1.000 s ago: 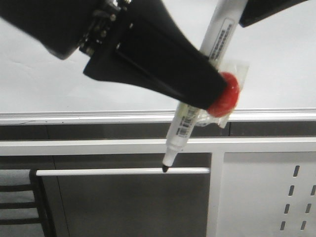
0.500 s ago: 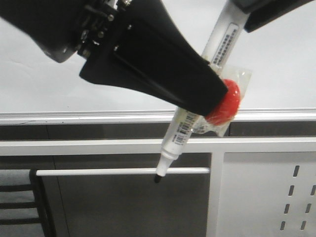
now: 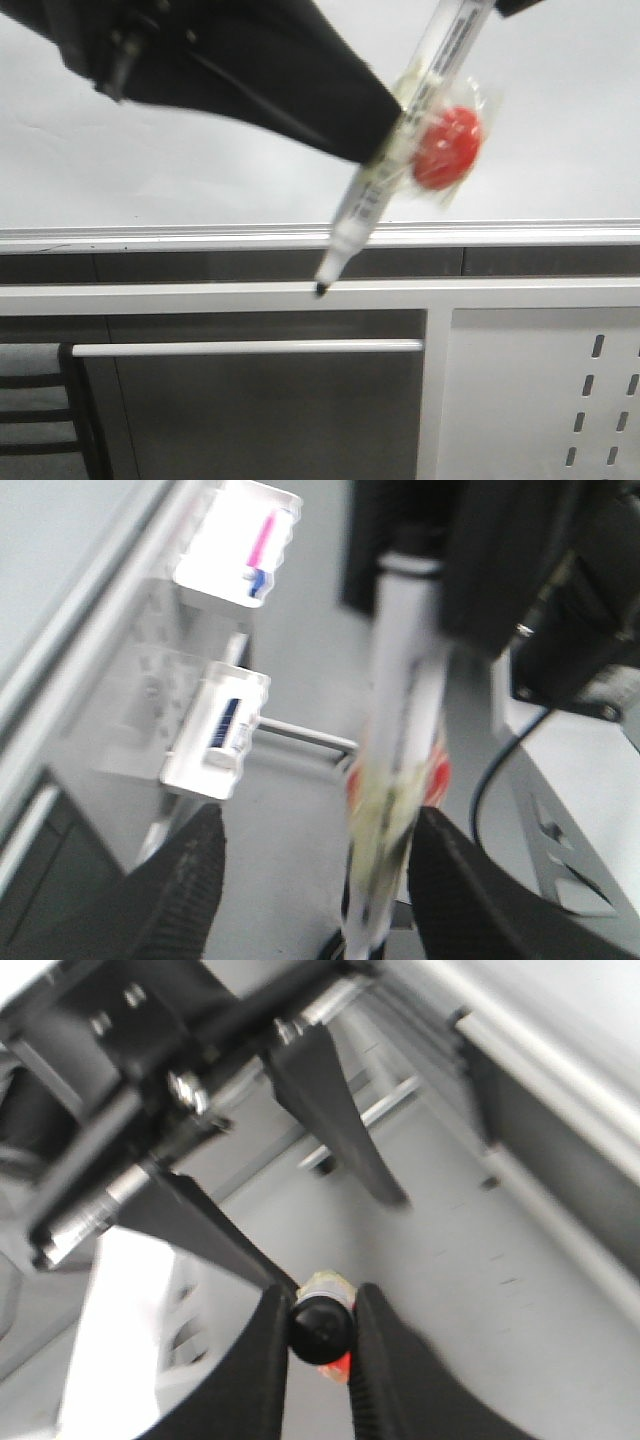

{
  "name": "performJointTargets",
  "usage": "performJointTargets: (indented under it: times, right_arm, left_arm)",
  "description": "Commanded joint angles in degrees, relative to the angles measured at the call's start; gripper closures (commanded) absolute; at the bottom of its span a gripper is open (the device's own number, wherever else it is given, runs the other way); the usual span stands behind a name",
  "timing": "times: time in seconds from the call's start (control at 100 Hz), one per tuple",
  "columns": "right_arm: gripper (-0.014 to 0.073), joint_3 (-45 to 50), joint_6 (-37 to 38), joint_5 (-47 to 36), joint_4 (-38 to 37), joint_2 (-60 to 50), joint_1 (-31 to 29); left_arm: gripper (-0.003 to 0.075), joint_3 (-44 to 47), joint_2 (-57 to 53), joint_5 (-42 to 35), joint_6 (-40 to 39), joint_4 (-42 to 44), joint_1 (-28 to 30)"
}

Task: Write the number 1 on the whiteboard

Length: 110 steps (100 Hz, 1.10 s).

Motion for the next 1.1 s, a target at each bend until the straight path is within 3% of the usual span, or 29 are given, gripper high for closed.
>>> performJointTargets:
  times: [0.0, 0.3, 0.47, 0.74, 0.91, 1.03, 1.09]
  right_arm:
    - [0.0655, -1.53, 2.86, -5.75, -1.16, -3.39, -0.04]
    - [0.0655, 8.55, 4.04, -22.06, -1.68, -13.68, -0.04]
    - [0.0655, 14.84, 3.94, -32.93, -1.44, -21.79, -0.04]
    - [0.0657, 15.6, 3.94, -33.37, 3.67, -22.75, -0.04]
    - [0.0657, 15.6, 3.94, -32.31, 11.09, -21.42, -0.04]
    - [0.0655, 15.83, 0.21, -31.45, 11.06, -20.78, -0.04]
    - [0.0655, 15.81, -3.01, -32.3, 11.42, -21.19, 0.52]
  left_arm:
    - [0.0314, -1.93, -3.56, -0.76, -1.38, -3.54, 2.94]
    - [0.0317, -1.68, -11.98, -2.0, -1.54, -9.52, 12.76]
    - [0.0369, -0.39, -15.08, -3.47, -1.58, -9.52, 17.82]
    - [0.0452, -0.26, -15.77, -0.37, -1.58, -9.52, 24.65]
    - [0.0565, -0.26, -15.87, 4.84, -1.58, -9.31, 27.1]
    - [0.074, -0.15, -17.3, 4.0, -2.64, -9.42, 28.16]
    - [0.0741, 0.37, -19.07, 1.49, -2.64, -9.8, 28.46]
